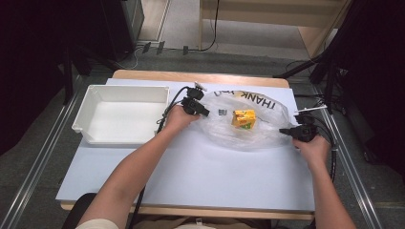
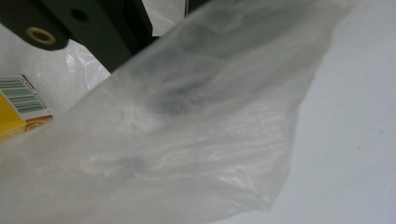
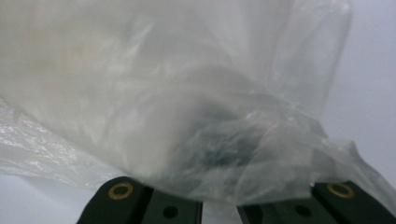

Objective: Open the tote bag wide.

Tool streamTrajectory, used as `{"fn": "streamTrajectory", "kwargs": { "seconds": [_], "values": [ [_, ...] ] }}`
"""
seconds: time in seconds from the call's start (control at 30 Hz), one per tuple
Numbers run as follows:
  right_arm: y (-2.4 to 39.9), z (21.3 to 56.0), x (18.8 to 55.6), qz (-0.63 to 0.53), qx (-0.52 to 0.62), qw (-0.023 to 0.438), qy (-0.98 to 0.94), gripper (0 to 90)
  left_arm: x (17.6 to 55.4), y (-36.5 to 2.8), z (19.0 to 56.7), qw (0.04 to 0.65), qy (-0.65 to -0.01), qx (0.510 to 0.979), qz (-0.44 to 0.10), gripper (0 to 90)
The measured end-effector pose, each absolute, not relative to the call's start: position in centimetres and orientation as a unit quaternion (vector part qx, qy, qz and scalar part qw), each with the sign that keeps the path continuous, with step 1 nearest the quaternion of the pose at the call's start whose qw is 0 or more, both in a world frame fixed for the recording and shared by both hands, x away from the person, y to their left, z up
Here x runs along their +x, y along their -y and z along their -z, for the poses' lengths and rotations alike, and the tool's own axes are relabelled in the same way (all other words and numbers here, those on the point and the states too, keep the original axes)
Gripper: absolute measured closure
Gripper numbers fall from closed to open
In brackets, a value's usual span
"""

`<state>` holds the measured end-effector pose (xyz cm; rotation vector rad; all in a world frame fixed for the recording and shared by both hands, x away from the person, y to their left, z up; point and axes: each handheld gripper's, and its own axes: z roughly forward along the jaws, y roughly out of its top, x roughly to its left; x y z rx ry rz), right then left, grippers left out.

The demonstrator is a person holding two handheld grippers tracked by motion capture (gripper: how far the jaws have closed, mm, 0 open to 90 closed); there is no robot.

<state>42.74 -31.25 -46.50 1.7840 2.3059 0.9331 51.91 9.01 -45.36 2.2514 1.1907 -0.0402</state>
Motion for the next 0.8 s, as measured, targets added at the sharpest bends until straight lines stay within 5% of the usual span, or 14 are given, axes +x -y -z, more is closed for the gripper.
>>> {"fn": "streamTrajectory", "kwargs": {
  "seconds": [0.8],
  "values": [
    [35.6,47.1,40.7,-0.299,0.626,0.072,-0.716,90.0,53.0,-9.5,45.3,0.281,-0.496,0.822,-0.019,90.0]
  ]
}}
